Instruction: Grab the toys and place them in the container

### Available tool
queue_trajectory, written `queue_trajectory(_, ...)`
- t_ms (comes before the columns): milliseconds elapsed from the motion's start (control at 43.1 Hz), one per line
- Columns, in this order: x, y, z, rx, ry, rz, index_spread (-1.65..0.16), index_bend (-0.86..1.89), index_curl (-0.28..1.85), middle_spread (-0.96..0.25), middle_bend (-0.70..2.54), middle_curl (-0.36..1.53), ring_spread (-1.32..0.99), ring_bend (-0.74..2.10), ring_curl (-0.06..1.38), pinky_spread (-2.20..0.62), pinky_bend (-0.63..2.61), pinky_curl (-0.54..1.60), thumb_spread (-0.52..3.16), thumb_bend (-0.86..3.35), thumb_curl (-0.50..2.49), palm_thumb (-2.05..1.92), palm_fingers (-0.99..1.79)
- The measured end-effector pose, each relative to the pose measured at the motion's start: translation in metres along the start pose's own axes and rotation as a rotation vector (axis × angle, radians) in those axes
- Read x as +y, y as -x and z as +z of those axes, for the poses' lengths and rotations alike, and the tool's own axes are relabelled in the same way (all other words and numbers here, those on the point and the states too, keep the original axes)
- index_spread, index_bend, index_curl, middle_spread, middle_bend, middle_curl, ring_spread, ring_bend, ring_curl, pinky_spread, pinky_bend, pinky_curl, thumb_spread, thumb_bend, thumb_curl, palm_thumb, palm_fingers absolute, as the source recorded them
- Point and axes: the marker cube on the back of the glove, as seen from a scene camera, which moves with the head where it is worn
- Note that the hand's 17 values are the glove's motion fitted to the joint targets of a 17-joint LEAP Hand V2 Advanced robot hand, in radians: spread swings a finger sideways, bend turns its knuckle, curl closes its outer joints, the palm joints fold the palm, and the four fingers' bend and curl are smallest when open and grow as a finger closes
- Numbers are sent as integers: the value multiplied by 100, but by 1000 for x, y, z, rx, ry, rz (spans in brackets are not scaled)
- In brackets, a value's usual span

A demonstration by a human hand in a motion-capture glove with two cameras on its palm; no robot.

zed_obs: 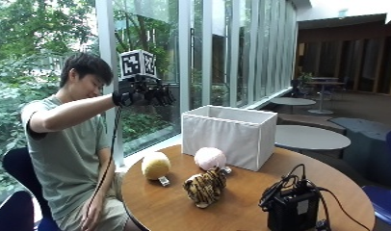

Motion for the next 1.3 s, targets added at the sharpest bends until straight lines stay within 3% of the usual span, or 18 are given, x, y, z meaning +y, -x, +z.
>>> queue_trajectory(279, -14, 9, -1, -106, 35, 20, -20, 15, 9, -14, 21, 11, -18, 57, 18, -13, 61, 23, 111, -4, 4, -6, 44)
queue_trajectory(557, -52, 28, 14, -47, 111, -13, -23, 13, 13, -16, 25, 18, -22, 63, 21, -15, 67, 28, 132, -4, 9, -7, 34)
queue_trajectory(697, -79, 32, 34, -12, 168, -20, -23, 8, 12, -16, 27, 22, -21, 65, 23, -14, 75, 31, 133, -5, 10, -8, 16)
queue_trajectory(813, -101, 39, 62, -92, 231, 2, -21, 8, 11, -16, 32, 26, -18, 63, 23, -11, 80, 33, 131, -5, 12, -7, 5)
queue_trajectory(836, -106, 40, 70, -115, 253, 14, -21, 13, 13, -12, 12, 21, -18, 69, 24, -11, 86, 35, 130, -5, 12, -7, -6)
queue_trajectory(859, -111, 40, 80, -129, 277, 26, -20, 8, 12, -14, 28, 25, -17, 65, 23, -10, 84, 34, 130, -5, 13, -7, 0)
queue_trajectory(952, -130, 39, 125, -96, 365, 60, -18, 4, 11, -10, 25, 26, -13, 66, 23, -7, 90, 35, 127, -4, 14, -6, -12)
queue_trajectory(1300, -151, 28, 250, -49, 573, 12, -14, 2, 9, 2, 19, 29, -3, 56, 21, -1, 95, 37, 120, -3, 21, -2, -26)
